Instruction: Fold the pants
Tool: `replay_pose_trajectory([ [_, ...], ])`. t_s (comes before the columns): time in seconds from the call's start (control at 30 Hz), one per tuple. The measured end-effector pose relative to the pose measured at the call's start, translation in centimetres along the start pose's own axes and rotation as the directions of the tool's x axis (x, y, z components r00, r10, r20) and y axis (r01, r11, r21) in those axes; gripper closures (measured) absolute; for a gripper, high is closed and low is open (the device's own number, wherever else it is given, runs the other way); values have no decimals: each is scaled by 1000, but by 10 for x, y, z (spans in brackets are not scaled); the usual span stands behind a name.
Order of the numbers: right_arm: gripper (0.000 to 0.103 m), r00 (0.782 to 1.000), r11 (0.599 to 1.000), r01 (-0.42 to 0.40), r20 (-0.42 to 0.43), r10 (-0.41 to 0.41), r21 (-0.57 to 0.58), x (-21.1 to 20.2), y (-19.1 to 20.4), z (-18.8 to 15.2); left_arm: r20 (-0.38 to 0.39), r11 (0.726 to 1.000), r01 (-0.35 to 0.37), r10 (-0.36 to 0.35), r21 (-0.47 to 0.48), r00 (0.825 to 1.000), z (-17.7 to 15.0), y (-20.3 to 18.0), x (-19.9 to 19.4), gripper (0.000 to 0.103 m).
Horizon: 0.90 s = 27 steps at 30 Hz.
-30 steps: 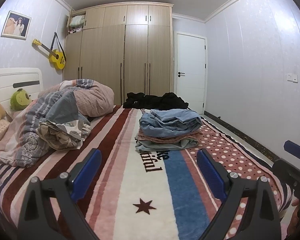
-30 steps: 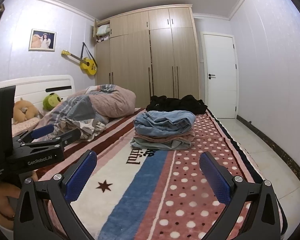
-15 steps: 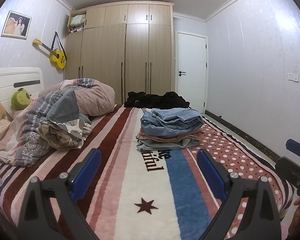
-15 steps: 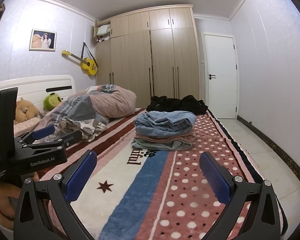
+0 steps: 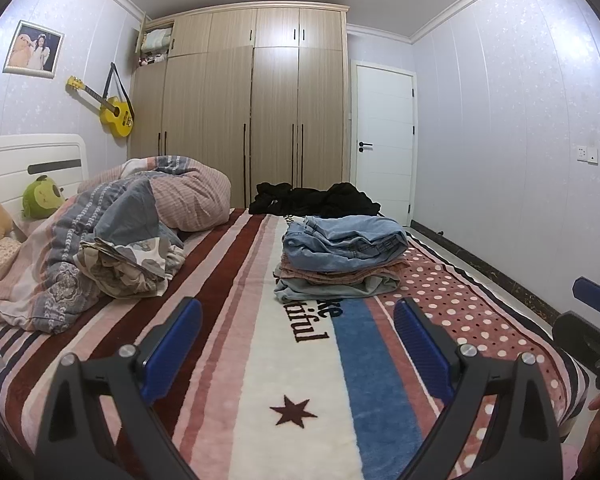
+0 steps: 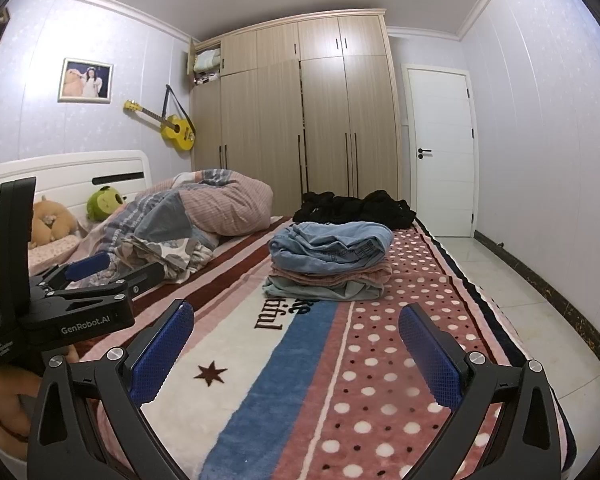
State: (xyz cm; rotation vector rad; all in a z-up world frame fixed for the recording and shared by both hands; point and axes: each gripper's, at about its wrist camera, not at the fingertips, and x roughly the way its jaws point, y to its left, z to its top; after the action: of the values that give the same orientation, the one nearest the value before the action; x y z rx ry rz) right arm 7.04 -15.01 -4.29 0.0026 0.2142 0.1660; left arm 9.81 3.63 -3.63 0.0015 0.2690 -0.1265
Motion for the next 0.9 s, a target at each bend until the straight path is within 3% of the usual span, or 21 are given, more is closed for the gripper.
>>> replay_pose_trajectory([
  [0.9,1,1000,1000,-6,1,6,6,0,2,3,0,1000,-4,4,3,1000,-2,1,0,7],
])
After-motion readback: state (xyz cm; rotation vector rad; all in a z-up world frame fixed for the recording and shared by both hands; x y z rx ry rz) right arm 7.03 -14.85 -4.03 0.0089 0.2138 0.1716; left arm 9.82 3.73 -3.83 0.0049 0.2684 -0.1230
